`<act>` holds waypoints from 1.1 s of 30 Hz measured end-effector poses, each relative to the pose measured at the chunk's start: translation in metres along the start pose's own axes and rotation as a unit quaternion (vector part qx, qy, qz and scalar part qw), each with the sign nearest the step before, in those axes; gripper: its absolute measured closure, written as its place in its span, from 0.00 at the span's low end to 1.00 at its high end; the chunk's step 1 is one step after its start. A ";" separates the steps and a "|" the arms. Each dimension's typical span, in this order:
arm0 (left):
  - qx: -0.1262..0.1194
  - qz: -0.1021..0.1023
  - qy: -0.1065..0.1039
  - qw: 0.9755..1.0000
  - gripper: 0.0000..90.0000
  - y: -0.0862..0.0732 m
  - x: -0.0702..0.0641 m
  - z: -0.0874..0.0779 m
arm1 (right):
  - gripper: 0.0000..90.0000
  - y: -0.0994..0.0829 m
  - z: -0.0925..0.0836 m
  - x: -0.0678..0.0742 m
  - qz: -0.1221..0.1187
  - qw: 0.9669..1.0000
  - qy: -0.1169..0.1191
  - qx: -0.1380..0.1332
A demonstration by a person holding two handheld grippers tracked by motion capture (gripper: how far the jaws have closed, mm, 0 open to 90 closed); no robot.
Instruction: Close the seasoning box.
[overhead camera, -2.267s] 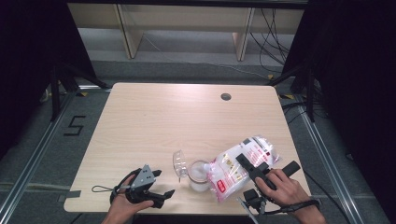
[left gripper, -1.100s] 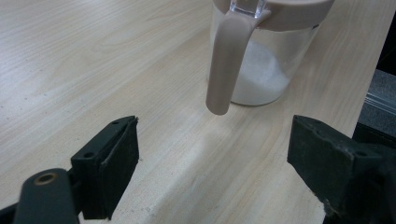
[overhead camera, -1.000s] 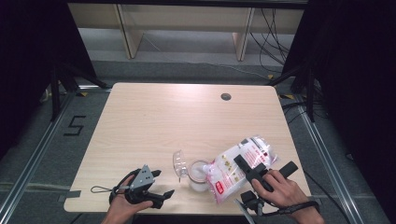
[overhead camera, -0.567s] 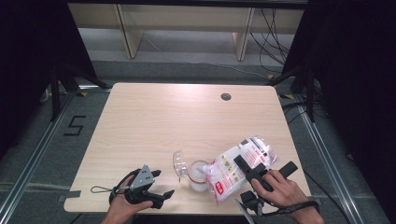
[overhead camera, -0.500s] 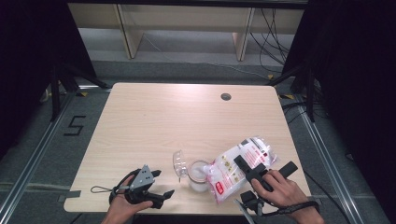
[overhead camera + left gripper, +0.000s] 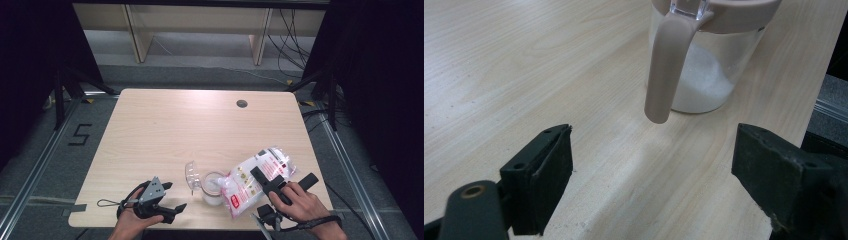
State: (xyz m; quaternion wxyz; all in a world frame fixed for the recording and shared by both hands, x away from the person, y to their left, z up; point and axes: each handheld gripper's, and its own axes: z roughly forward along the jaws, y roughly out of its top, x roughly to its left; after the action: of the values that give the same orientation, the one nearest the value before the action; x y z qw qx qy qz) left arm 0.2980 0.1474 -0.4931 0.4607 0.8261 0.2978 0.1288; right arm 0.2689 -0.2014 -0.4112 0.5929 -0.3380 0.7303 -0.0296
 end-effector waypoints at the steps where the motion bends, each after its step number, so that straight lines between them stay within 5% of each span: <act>1: -0.001 -0.001 0.000 1.000 0.18 0.000 0.000 0.000 | 0.79 0.000 0.000 0.000 -0.002 1.000 0.001 0.000; 33: 0.004 0.000 0.002 1.000 0.18 0.000 0.000 -0.001 | 0.81 -0.002 0.001 0.002 0.014 1.000 0.001 -0.009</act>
State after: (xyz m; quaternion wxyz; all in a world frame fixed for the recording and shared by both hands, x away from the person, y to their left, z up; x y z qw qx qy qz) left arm 0.2974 0.1479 -0.4920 0.4566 0.8279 0.2992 0.1292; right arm 0.2704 -0.2034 -0.4121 0.5894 -0.3332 0.7358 -0.0149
